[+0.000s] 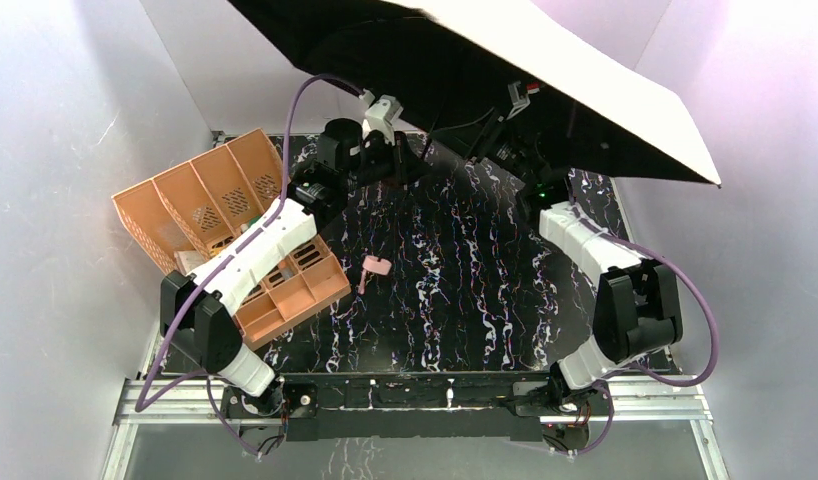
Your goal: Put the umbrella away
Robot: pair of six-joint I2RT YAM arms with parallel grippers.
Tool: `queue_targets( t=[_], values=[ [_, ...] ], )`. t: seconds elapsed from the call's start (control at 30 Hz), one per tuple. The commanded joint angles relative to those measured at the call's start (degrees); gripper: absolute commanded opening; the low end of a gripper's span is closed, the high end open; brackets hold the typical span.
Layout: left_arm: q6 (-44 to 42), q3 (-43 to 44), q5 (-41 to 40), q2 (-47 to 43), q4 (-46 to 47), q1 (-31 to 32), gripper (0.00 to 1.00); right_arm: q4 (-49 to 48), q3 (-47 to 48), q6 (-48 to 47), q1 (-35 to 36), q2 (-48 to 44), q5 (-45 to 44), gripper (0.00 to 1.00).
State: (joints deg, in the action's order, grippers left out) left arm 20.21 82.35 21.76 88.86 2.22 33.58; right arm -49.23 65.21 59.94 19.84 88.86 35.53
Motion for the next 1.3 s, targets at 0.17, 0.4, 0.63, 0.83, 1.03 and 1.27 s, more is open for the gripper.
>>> queue_targets(
  t=[0.17, 0.4, 0.63, 0.83, 1.03, 1.27],
  values=[
    [-5.68, 3.28, -17.23, -3.07, -4.65, 2.99, 0.00, 5.37, -3.10, -4.22, -3.07, -4.31, -2.12, 0.59],
    [-8.02, -1.88, -23.41, -2.66, -5.48, 7.95, 0.00, 5.77, -8.78, -6.08, -3.37, -7.36, -3.24, 0.63],
    [-5.92, -7.56, -23.70, -2.31, -4.33, 10.83, 0.00, 3.30, -13.31, -5.72, -3.35, -10.32, -5.10, 0.66],
    [-3.83, -8.98, -21.82, -0.88, -2.59, 12.07, 0.00, 3.55, -16.12, -6.33, -3.35, -13.68, -8.28, 0.70],
    [-2.33, -9.53, -18.32, 0.29, 0.29, 13.07, 0.00, 10.99, -16.05, -9.90, -3.32, -16.20, -14.33, 0.78],
    [-1.88, -9.68, -15.54, 1.44, 1.88, 13.95, 0.00, 10.76, -13.60, -9.35, -3.33, -13.46, -14.89, 0.78]
  ],
)
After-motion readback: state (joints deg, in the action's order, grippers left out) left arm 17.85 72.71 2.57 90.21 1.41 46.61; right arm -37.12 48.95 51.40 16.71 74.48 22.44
